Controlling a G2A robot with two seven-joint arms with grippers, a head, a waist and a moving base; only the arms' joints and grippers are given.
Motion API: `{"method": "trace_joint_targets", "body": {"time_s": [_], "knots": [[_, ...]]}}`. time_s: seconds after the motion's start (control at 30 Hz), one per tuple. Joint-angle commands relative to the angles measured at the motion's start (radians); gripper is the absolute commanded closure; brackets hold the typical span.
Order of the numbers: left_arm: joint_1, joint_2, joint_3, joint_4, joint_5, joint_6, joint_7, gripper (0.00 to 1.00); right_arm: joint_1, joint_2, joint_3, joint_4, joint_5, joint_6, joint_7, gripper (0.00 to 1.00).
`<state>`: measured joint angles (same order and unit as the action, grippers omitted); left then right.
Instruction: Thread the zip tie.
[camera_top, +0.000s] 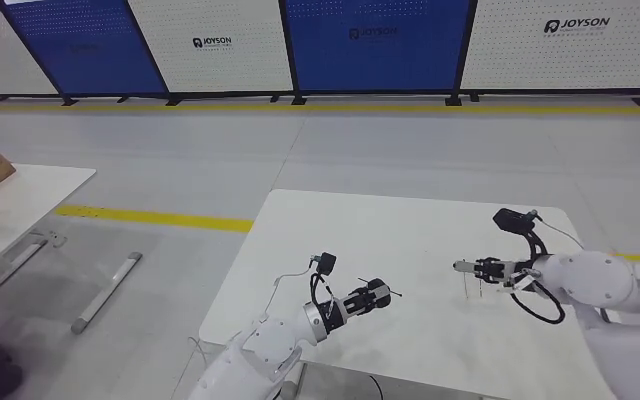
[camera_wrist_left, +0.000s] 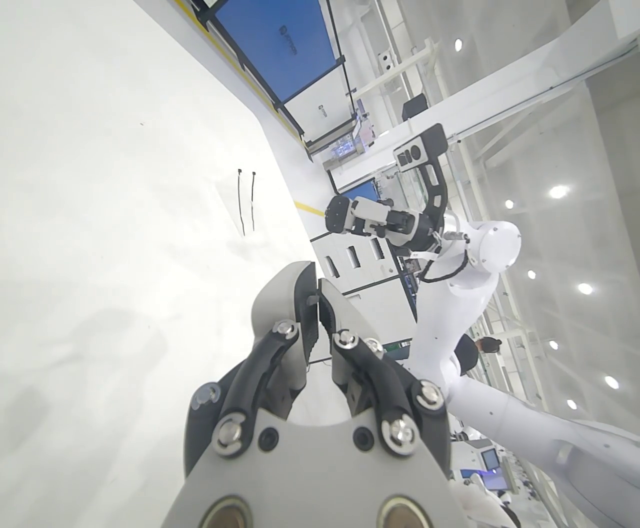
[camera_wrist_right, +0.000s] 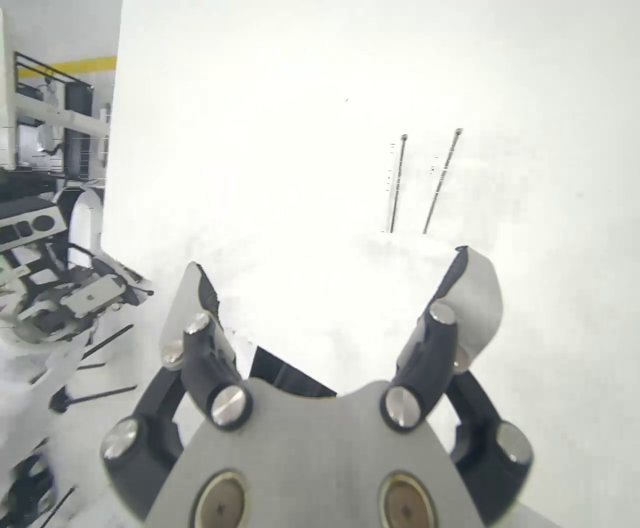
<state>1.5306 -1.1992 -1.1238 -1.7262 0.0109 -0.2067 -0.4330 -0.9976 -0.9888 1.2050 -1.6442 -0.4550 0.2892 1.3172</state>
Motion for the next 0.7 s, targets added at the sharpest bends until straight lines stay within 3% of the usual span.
{"method": "trace_joint_targets", "body": {"time_s": [0.0,0.4,0.47,0.57,0.67], "knots": [[0.000,0.000,0.000,0.000,0.000,0.000,0.000,1.00,-0.002,0.000,0.001,-0.006,0.008,-0.001,0.000,0.00],[0.000,0.000,0.000,0.000,0.000,0.000,0.000,1.00,-0.008,0.000,0.001,-0.008,-0.002,-0.001,-0.021,0.00],[0.000,0.000,0.000,0.000,0.000,0.000,0.000,1.00,-0.026,0.001,-0.005,-0.014,-0.052,0.051,-0.068,0.00],[0.000,0.000,0.000,0.000,0.000,0.000,0.000,1.00,-0.010,-0.007,-0.012,0.030,-0.071,0.051,-0.063,0.00],[0.000,0.000,0.000,0.000,0.000,0.000,0.000,1.00,0.046,-0.023,-0.047,0.108,-0.098,0.051,-0.055,0.00]]}}
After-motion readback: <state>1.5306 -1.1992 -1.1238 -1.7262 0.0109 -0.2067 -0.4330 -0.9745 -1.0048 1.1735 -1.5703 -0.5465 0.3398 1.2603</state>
